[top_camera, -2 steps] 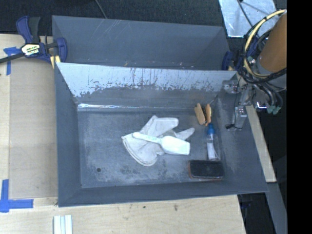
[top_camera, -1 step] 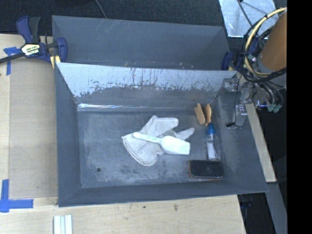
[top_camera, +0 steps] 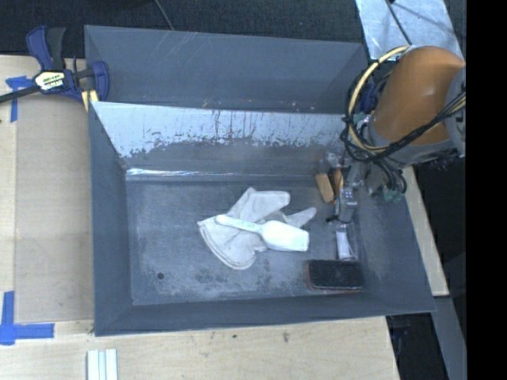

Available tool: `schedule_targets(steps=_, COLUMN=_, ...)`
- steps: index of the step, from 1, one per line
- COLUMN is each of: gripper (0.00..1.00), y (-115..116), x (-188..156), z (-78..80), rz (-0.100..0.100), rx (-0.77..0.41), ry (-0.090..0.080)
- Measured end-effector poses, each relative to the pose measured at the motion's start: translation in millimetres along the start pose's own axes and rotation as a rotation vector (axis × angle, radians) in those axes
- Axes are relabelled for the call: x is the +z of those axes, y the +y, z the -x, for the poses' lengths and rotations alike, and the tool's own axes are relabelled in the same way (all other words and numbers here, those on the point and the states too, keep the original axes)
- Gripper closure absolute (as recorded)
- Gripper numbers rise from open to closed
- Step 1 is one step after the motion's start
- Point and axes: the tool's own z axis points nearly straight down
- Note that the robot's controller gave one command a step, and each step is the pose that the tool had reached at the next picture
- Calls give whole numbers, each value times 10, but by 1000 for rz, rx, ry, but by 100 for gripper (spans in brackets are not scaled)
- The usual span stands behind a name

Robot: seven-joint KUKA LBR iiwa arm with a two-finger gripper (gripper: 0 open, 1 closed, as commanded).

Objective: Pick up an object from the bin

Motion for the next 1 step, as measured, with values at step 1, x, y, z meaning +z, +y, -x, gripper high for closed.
schedule_targets(steps=1, gripper=0, y=194, x=113, z=-36, rz=0, rx=-107, ry=8)
